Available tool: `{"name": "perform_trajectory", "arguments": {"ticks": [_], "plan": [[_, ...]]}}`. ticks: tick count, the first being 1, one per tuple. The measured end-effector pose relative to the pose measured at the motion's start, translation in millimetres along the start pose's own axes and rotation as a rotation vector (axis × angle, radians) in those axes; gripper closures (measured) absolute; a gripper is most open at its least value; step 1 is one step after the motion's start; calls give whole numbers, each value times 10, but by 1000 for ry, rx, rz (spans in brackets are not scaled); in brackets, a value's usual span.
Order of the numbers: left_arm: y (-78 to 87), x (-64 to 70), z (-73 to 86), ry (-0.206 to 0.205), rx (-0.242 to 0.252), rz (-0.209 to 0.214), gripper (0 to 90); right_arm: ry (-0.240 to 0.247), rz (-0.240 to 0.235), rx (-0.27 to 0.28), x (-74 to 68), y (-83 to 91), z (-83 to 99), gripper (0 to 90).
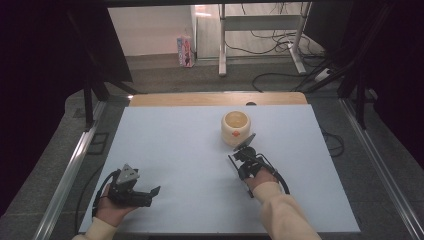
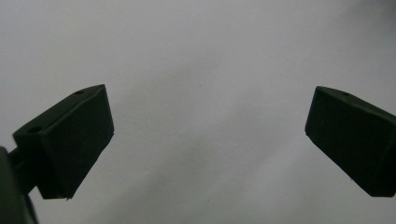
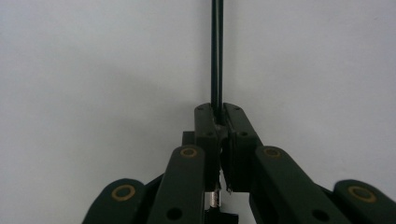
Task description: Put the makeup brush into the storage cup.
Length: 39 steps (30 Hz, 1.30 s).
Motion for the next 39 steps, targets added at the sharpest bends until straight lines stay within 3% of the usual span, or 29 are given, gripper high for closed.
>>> {"name": "perform_trajectory", "arguments": {"ticks": [9, 18, 31, 39], "plan": [[-1, -4, 4, 2, -1, -3, 21, 73, -47, 33, 17, 277, -40, 855], [-4, -8, 5, 2, -2, -3, 21, 93, -90, 59, 42, 448, -79, 856], [-12, -8, 0, 1, -1, -1, 23, 235, -130, 101, 0, 781, -107, 855], [18, 11, -23, -18, 25, 8, 26, 279, -140, 120, 36, 892, -89, 855]]}}
Point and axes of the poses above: each handheld gripper's, and its own axes: y roughly backward along the jaws, z roughly out of its underside, x roughly to its right, the point moved 5 cm from there along -y, roughly forward along the jaws, and after that the axes turned 5 degrees about -z, right-handed, at the moved point
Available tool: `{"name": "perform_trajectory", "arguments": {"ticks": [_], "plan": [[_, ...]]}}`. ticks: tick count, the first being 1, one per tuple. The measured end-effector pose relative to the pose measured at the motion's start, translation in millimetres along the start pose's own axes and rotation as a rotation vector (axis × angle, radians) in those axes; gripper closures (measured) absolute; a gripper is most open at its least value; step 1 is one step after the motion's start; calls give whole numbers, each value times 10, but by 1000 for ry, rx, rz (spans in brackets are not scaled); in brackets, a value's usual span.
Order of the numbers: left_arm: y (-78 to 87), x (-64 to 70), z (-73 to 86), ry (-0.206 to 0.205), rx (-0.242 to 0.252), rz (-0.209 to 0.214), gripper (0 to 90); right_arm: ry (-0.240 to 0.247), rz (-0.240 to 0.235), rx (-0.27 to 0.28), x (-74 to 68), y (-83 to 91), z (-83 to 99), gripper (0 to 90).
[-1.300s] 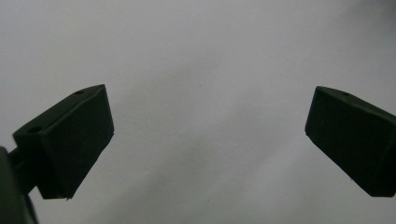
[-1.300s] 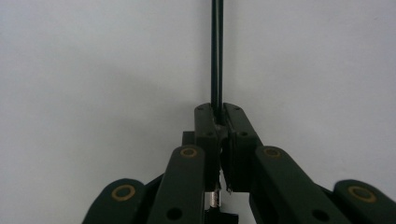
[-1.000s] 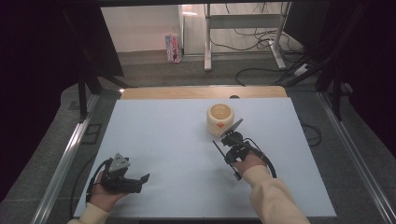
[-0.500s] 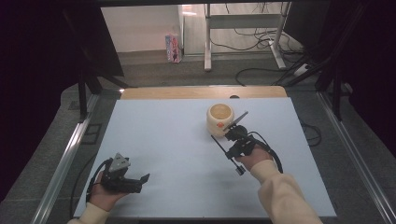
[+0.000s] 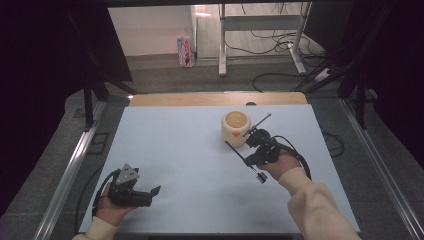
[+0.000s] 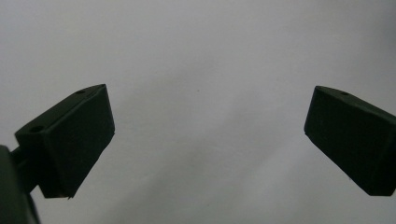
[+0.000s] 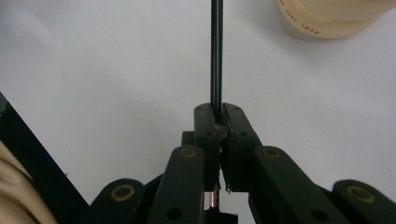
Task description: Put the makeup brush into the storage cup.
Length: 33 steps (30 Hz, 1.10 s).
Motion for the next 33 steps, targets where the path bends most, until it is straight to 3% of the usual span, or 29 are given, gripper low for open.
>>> {"name": "perform_trajectory", "arguments": {"ticks": [12, 18, 33], "plan": [[42, 15, -61, -32, 6, -54, 4, 58, -24, 16, 39, 52, 63, 855], [71, 74, -136, -78, 22, -89, 17, 87, -33, 11, 63, 23, 86, 855], [103, 169, -235, -142, 41, -77, 39, 127, -42, -20, 44, -23, 99, 855]]}}
Point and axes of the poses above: each handheld gripper's, and its own axes: y roughly backward along the jaws, z roughly out of its underside, x roughly to its right, the point moved 5 cm from there along -y, roughly forward along the jaws, and after that the axes turned 5 degrees about -z, right-handed, at the moved point
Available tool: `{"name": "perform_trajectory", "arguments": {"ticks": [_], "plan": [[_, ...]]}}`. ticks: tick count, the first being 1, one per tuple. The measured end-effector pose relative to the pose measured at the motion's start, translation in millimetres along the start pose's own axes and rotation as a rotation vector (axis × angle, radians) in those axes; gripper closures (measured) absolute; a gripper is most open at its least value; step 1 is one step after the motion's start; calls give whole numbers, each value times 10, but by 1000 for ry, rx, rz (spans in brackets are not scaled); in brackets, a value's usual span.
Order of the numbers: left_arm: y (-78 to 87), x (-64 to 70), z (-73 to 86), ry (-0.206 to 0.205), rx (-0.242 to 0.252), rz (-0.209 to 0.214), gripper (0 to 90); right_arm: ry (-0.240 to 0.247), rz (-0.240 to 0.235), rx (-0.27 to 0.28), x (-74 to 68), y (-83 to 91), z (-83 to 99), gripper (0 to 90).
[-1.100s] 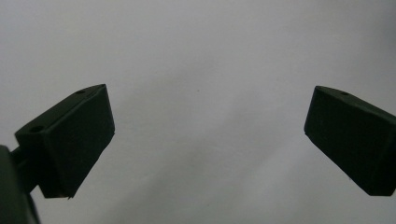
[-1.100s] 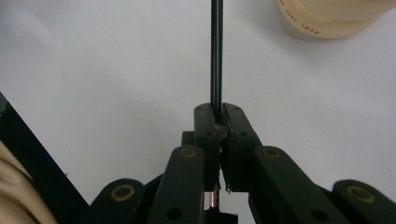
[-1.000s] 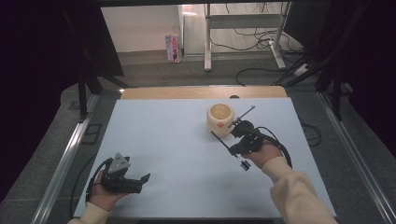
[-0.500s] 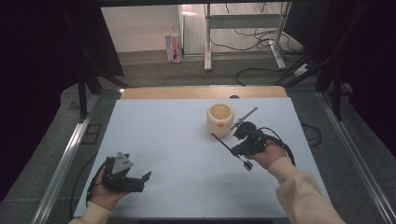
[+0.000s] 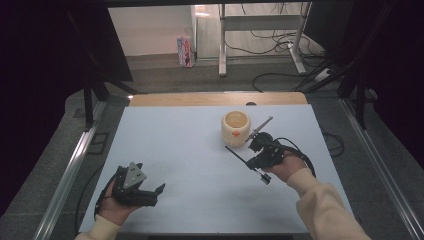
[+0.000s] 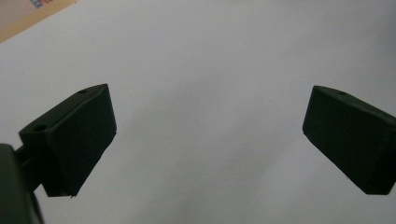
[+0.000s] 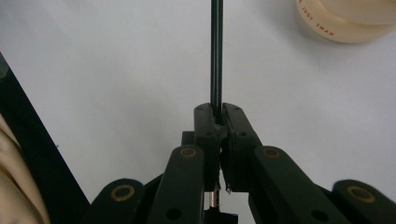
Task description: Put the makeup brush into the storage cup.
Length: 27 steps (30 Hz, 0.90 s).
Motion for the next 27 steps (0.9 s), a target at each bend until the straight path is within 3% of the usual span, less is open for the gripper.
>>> {"name": "perform_trajectory", "arguments": {"ticks": [6, 12, 20, 27], "plan": [[2, 105, -172, -80, 14, 24, 55, 24, -2, -22, -30, -28, -43, 855], [-57, 213, -386, -140, 31, 81, 64, 44, -5, -39, -50, -44, -54, 855], [-141, 398, -750, -308, 50, 159, 130, 56, -13, -64, -59, -101, -67, 854], [-171, 546, -964, -425, 66, 159, 134, 79, -42, -91, -119, -150, -105, 854]]}}
Point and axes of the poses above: each handheld gripper's, and its own axes: y roughly backward along the jaws, z roughly out of its underside, x roughly to its right, the point moved 5 cm from there along -y, roughly forward along the jaws, and after that the axes turned 5 degrees about -z, right-handed, at the moved point
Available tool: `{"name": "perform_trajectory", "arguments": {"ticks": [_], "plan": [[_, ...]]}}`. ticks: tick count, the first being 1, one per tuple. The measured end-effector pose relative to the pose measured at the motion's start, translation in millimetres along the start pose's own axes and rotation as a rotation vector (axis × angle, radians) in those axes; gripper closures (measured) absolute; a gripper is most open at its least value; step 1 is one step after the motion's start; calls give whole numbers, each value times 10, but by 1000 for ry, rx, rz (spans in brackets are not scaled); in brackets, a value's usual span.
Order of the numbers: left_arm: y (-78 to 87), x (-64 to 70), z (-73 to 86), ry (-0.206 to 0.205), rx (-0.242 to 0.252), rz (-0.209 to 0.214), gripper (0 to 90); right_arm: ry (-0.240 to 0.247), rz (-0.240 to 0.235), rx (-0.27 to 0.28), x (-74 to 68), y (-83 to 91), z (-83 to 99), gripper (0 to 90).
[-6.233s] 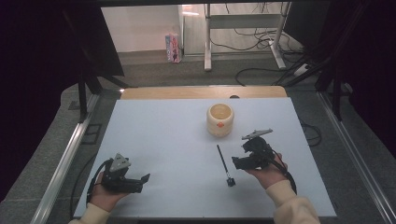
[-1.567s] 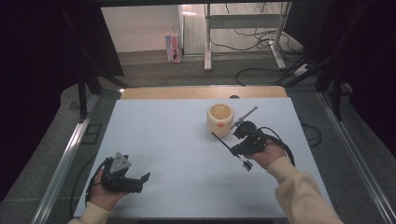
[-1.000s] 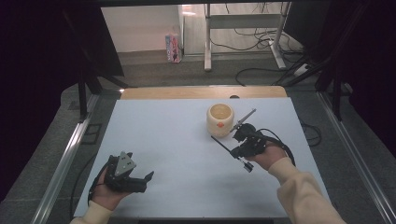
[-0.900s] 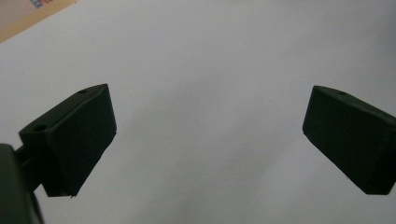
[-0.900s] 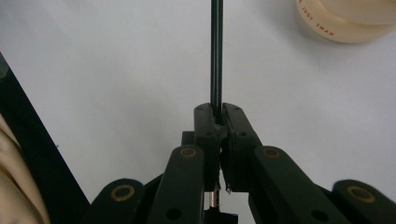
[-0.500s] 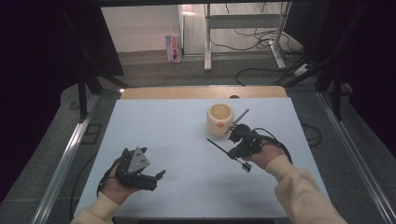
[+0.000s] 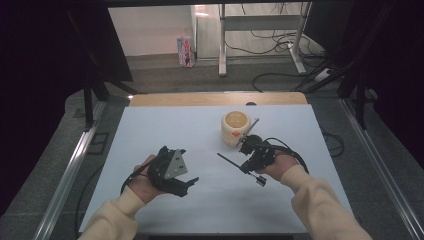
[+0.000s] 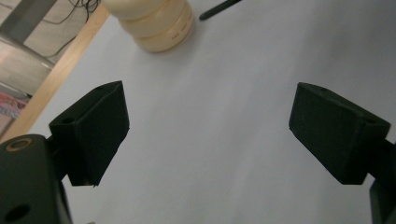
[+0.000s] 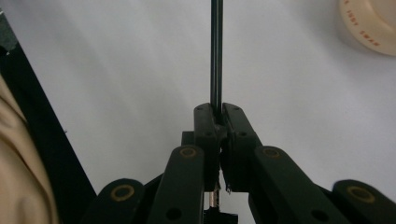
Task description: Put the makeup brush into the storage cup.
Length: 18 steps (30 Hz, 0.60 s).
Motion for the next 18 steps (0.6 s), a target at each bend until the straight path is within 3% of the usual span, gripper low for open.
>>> {"name": "perform_trajectory", "arguments": {"ticks": [5, 12, 18], "plan": [[-54, 57, -86, -84, -7, 1, 143, 25, -35, -19, -37, -22, -59, 854], [-133, 80, -121, -128, 2, -1, 158, 48, -88, -50, -69, -81, -148, 854], [-202, 79, -161, -187, -10, -7, 182, 65, -105, -66, -90, -130, -220, 854]]}}
Point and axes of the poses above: each handheld gripper's, and its own axes: y roughly backward along the jaws, z roughly out of its underside, x roughly to its right, the point moved 5 cm from there along -y, roughly forward along the jaws, and after that the axes turned 5 degrees about -z, right-handed, at the moved point
